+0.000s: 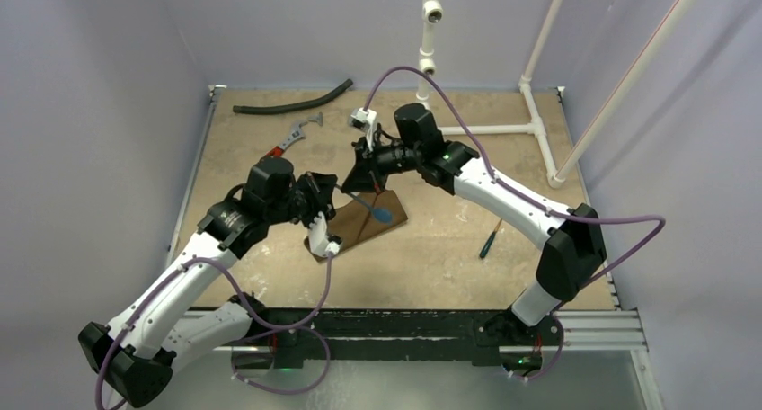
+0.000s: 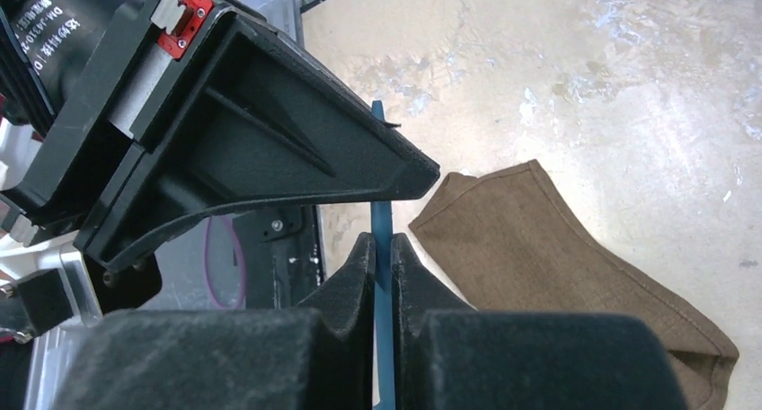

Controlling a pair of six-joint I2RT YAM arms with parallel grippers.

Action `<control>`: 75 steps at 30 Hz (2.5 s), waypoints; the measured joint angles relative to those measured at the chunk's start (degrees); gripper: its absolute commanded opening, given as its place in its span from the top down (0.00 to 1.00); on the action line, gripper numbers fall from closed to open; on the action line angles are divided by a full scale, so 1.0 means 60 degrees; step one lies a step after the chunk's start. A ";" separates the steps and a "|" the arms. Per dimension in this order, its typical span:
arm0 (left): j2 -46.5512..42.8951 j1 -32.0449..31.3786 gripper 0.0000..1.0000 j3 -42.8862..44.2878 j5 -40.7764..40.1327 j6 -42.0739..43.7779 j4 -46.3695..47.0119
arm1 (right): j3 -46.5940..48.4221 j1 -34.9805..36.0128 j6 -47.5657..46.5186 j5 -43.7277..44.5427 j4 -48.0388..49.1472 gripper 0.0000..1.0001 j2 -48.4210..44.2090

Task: Fold the napkin into a case and place the utensils inside
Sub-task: Pass from the right arm to the left, then pass from the left arm to the right, then insert the spoon into the folded napkin.

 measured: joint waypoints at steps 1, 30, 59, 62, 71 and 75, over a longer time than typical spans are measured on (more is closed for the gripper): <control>-0.0073 -0.0011 1.00 -0.0164 -0.0062 -0.0015 0.0222 | 0.0015 -0.0004 0.0044 0.0000 0.0004 0.65 0.0029; -0.0652 -0.0721 1.00 -0.2514 -0.3821 -0.1504 0.6269 | -0.4499 -0.1963 0.7490 0.3115 0.4051 0.40 -0.2546; 0.2619 -0.0131 0.45 -0.0710 -0.1912 -0.9300 0.0663 | -0.4328 -0.3920 0.4495 0.3446 0.1333 1.00 -0.2586; 0.3763 0.0670 0.52 -0.0900 -0.1526 -1.0102 0.0018 | -0.4572 -0.4102 0.3916 0.3741 0.0710 1.00 -0.2616; 0.4918 0.1246 0.61 -0.0954 -0.1140 -1.0688 -0.0321 | -0.4714 -0.4091 0.2820 0.4564 -0.0076 1.00 -0.2382; 0.4925 0.1257 0.68 -0.1155 -0.1104 -1.0710 -0.0102 | -0.4768 -0.4091 0.2543 0.4881 -0.0069 1.00 -0.2382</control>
